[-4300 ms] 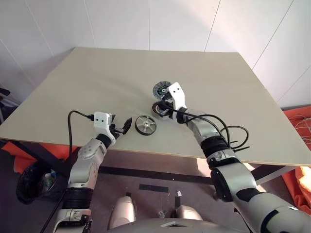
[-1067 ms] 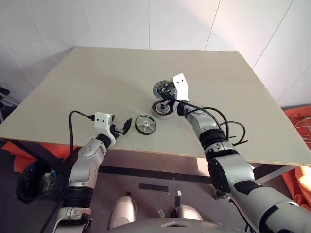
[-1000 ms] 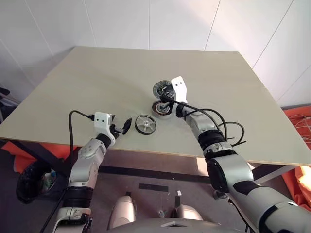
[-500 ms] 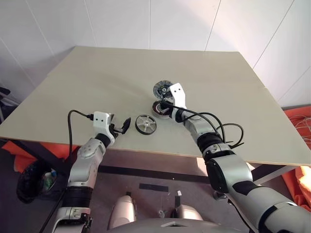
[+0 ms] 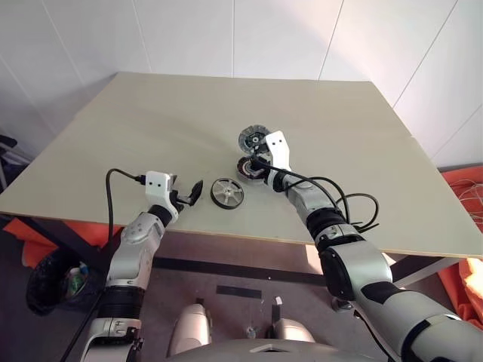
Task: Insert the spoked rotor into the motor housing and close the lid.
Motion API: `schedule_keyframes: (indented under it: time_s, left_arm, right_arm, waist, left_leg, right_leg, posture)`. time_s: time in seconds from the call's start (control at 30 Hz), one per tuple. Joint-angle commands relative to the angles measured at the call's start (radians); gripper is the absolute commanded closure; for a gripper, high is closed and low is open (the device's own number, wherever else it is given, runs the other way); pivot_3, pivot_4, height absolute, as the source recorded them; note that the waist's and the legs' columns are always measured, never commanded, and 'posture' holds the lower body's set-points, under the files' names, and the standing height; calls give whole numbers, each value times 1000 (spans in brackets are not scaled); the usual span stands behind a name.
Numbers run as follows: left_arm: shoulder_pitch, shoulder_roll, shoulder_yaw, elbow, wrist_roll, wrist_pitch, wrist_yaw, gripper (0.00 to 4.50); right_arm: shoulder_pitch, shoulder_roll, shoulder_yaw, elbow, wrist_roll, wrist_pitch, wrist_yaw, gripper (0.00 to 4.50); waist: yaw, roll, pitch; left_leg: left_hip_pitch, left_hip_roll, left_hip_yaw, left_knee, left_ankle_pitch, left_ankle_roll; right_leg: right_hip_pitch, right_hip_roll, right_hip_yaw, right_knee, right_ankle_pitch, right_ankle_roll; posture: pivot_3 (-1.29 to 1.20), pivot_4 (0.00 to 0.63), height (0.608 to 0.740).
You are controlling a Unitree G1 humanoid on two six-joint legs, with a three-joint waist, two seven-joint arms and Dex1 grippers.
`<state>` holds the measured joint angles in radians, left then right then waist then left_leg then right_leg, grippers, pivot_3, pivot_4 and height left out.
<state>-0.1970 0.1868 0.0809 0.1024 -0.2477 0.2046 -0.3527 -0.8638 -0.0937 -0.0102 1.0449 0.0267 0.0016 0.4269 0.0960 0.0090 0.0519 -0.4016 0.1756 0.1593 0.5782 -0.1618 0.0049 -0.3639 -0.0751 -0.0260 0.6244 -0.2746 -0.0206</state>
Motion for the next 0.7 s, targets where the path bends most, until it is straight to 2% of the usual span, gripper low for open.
schedule_keyframes:
  time_s: [0.03,0.27,0.43,0.57,0.7]
  left_arm:
    - [-37,-2,16,-14,-13,43,24,0]
    - [-69,21,60,-45,-124,283,4,0]
    - [-93,54,47,-44,-153,316,-74,0]
    - [-108,61,55,-52,-186,354,-106,0]
    - [-108,61,90,-83,-288,480,-127,0]
  right_arm:
    - [3,-42,-34,-51,27,-6,12,4490]
    - [77,-127,-41,-264,45,57,70,4490]
    - [129,-175,-57,-407,54,119,73,4490]
    - [147,-190,-66,-455,59,147,60,4490]
    - [161,-187,-62,-474,58,158,51,4490]
  waist:
    - [2,0,0]
    - [-2,0,0]
    - [0,0,0]
    - [0,0,0]
    - [0,0,0]
  left_leg:
    - [0,0,0,0,0,0]
    - [-2,1,1,2,0,0]
    - [-2,2,1,1,0,0]
    - [-1,1,2,1,0,0]
    - [-1,2,3,1,0,0]
  right_leg:
    - [0,0,0,0,0,0]
    - [-1,0,0,0,0,0]
    - [-1,1,0,0,0,0]
    - [-1,1,0,0,0,0]
    - [-1,1,0,0,0,0]
  posture:
    - [0,0,740]
    - [0,0,740]
    - [0,0,740]
    - [0,0,740]
    - [0,0,740]
